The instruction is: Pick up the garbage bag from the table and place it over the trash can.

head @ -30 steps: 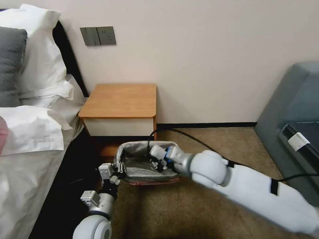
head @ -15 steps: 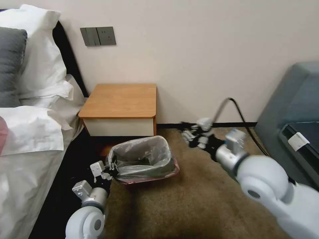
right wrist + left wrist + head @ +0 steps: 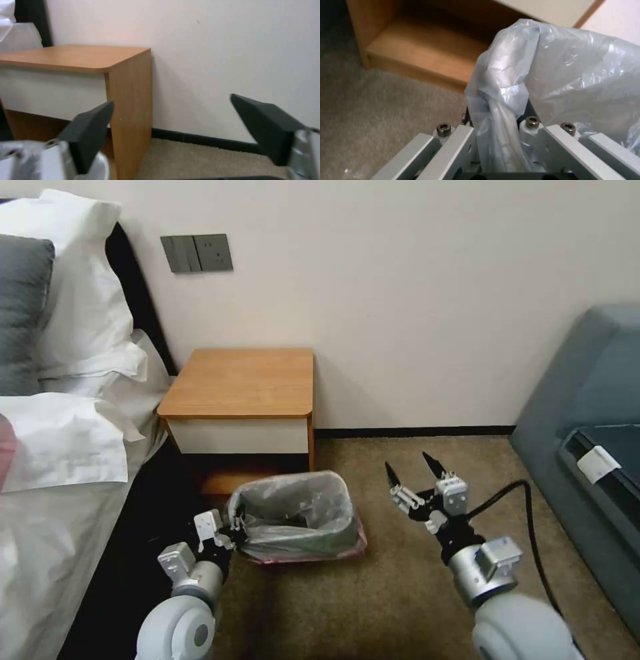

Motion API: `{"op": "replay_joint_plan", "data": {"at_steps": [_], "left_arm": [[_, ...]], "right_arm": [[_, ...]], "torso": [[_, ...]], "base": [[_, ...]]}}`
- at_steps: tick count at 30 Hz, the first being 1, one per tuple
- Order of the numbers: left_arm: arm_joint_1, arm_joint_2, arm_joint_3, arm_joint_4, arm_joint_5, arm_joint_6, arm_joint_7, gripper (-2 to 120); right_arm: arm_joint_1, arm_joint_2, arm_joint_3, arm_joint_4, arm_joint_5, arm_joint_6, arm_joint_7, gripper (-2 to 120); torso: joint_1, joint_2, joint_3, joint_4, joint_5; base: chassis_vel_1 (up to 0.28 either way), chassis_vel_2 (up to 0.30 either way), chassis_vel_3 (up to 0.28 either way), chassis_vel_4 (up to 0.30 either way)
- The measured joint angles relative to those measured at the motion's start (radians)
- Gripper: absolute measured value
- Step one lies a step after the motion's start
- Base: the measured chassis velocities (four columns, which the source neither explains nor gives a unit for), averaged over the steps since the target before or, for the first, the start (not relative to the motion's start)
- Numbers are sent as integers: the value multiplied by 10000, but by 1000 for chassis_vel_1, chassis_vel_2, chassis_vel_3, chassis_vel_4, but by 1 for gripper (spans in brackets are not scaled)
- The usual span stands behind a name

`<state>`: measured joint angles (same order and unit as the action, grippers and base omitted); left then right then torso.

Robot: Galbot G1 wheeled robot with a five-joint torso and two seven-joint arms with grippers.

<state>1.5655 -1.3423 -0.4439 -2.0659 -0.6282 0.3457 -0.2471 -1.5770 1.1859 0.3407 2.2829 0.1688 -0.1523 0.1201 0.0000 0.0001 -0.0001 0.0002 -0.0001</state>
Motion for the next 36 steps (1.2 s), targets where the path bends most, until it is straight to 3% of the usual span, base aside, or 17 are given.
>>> {"op": "replay_joint_plan", "data": {"at_steps": [9,12,22,25,29,30,34,35,36], "left_arm": [[-183,5,362,349,229,150,-6,9],[-128,-12,297,337,495,367,10,37],[125,-36,170,54,773,251,28,72],[220,-53,68,-58,1018,-191,35,80],[666,-109,-658,-441,2157,-1949,664,97],[666,-109,-658,-441,2157,-1949,664,97],[1692,-296,-1092,-746,3372,-4621,1807,100],[1692,-296,-1092,-746,3372,-4621,1807,100],[2014,-373,-1164,-888,3464,-5078,1970,100]], "right_arm": [[221,39,93,-59,104,-20,-49,100],[256,19,46,-76,285,-66,-52,100],[276,77,-205,41,314,-88,-28,100],[172,108,-214,90,280,-77,-20,100],[-284,290,136,-199,-39,662,-414,100],[-284,290,136,-199,-39,662,-414,100],[-1451,802,708,-497,-759,1992,-826,100],[-1451,802,708,-497,-759,1992,-826,100],[-1729,917,728,-458,-831,2180,-839,100]], "torso": [[0,0,1,0,1],[0,-1,1,-2,1],[0,0,1,-1,0],[0,0,1,-2,0],[0,0,1,0,1],[0,0,1,0,1],[0,0,0,-3,-2],[0,0,0,-3,-2],[0,0,0,-4,0]], "base": [[0,0,0,0],[0,0,0,0],[0,0,0,0],[0,0,0,0],[0,0,0,0],[0,0,0,0],[0,0,0,0],[0,0,0,0],[0,0,0,0]]}}
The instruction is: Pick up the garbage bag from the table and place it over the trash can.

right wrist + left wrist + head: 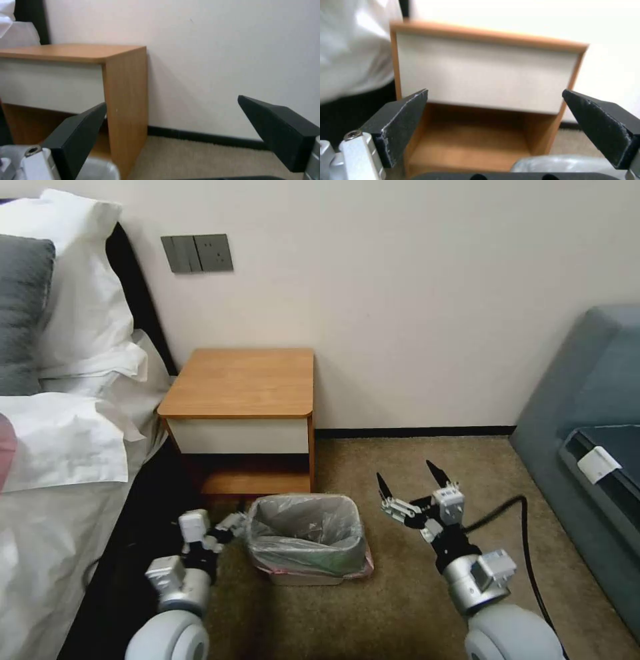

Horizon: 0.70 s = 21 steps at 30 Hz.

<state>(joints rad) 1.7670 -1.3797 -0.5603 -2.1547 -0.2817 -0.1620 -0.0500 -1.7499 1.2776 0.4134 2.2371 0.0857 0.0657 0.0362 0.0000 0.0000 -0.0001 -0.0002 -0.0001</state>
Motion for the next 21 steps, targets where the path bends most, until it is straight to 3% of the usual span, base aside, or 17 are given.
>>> {"op": "replay_joint_plan", "data": {"at_steps": [2,4,7,21], "left_arm": [[747,-179,-397,-357,29,-835,292,100],[1075,-240,-664,-503,-25,-1104,361,100],[3074,-345,-1781,-990,-549,-2341,518,100],[3532,-349,-1972,-1099,-541,-2597,470,100]], "right_arm": [[-581,349,29,76,-252,457,-3,100],[-795,507,40,100,-370,637,-4,100],[-1717,1272,132,114,-898,1574,41,100],[-2069,1505,208,158,-1181,1820,226,100]], "torso": [[0,0,0,2,-5],[1,0,-1,0,-3],[0,0,0,6,2],[0,0,0,2,1]], "base": [[0,0,0,0],[0,0,0,0],[0,0,0,0],[0,0,0,0]]}}
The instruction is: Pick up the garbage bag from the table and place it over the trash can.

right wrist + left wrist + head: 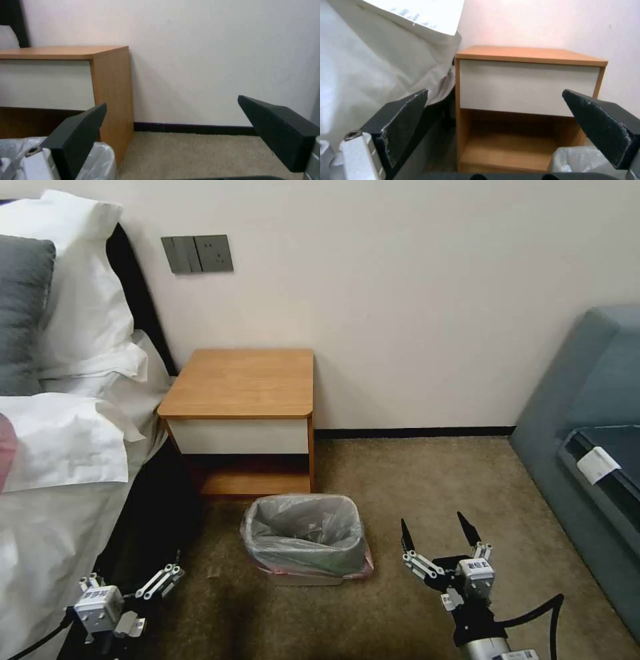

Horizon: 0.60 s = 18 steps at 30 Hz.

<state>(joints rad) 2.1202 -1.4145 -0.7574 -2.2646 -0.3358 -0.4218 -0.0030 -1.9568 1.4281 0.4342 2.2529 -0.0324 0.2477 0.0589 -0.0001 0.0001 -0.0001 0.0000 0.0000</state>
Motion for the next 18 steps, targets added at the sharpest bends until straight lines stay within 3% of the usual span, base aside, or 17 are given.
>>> {"op": "replay_joint_plan", "data": {"at_steps": [18], "left_arm": [[-55,11,35,30,-16,84,-30,100]], "right_arm": [[40,-25,-14,11,28,-56,11,100]], "torso": [[1,0,1,0,0]], "base": [[0,0,0,0]]}}
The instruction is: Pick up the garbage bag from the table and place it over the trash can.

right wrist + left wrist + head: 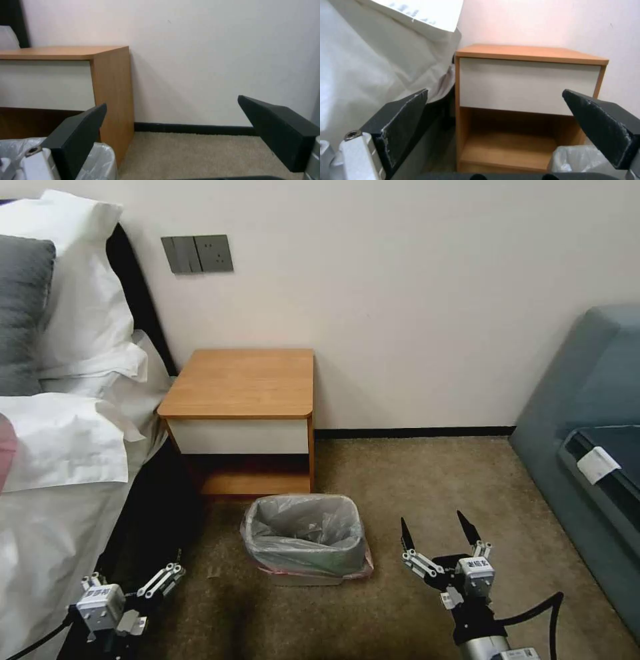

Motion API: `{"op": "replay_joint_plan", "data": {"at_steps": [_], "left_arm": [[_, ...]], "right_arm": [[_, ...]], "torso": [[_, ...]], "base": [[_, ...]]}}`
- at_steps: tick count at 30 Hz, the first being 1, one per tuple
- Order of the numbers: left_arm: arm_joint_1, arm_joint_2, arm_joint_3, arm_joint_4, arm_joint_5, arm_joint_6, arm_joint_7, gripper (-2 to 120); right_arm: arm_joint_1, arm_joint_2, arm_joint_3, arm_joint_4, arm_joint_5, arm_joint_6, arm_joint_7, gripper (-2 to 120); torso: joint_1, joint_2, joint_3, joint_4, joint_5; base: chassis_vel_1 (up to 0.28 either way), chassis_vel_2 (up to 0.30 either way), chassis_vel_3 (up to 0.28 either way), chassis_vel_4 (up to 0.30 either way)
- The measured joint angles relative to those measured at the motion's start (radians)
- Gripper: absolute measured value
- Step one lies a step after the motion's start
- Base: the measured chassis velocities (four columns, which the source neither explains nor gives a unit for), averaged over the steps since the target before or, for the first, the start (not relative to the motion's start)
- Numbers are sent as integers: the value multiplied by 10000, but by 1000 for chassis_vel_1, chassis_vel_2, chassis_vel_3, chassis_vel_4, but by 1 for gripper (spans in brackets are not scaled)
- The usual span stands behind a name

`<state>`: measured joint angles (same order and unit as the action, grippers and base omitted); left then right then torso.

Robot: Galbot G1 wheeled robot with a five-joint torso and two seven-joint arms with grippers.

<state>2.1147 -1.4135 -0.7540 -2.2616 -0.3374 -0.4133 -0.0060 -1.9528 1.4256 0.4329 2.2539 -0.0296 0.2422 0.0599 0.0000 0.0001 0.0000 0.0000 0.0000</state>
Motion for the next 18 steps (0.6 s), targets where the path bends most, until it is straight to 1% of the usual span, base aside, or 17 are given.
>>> {"op": "replay_joint_plan", "data": {"at_steps": [18], "left_arm": [[-10,1,13,12,-4,20,-8,100]], "right_arm": [[8,-8,-3,1,14,-15,0,100]], "torso": [[0,0,0,0,0]], "base": [[0,0,0,0]]}}
